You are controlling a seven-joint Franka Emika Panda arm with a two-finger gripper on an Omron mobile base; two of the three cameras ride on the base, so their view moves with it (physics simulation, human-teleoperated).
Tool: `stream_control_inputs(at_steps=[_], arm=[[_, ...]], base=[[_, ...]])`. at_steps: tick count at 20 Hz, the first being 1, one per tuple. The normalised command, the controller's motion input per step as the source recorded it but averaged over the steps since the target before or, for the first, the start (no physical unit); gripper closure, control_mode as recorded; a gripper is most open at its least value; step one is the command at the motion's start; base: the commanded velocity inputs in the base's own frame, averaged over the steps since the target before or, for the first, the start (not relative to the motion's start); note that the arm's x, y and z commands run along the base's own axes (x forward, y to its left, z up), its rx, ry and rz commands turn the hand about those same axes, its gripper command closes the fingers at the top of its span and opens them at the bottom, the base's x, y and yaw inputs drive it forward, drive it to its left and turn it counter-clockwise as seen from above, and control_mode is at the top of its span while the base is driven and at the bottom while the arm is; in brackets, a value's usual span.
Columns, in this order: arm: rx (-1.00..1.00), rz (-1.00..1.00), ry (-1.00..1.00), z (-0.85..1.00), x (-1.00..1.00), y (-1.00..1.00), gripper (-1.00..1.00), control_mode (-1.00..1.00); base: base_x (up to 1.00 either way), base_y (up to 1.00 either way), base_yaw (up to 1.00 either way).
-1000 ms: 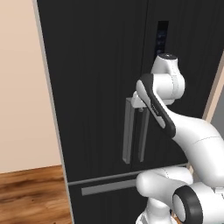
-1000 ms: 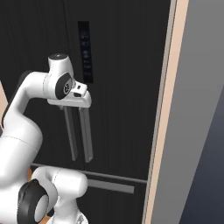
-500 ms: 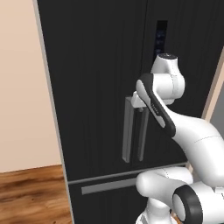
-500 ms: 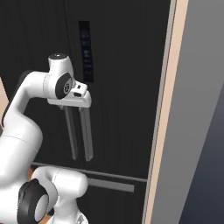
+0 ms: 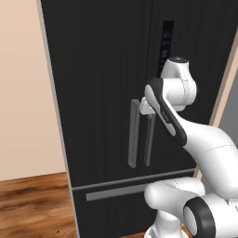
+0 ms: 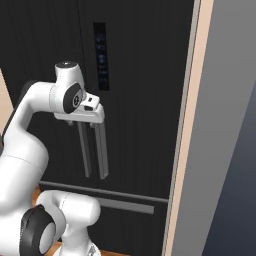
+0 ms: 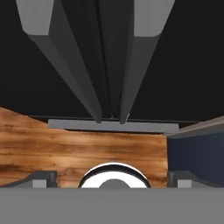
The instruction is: Retrieve a lemon from the fridge and place it on the cutting board with the fish.
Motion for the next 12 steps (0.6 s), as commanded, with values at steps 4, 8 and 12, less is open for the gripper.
stream_control_inputs(at_steps=[4,8,12], arm=[[0.0,0.0,0.0,-0.01,0.01,0.0,-1.0,-1.0],[0.0,0.0,0.0,-0.19,0.32,-0.04,-1.0,-1.0],[-0.01,0.0,-0.04,-0.53,0.3,-0.1,-1.0,-1.0]], base=[[0.0,0.0,0.0],[0.0,0.0,0.0],[0.0,0.0,0.0]])
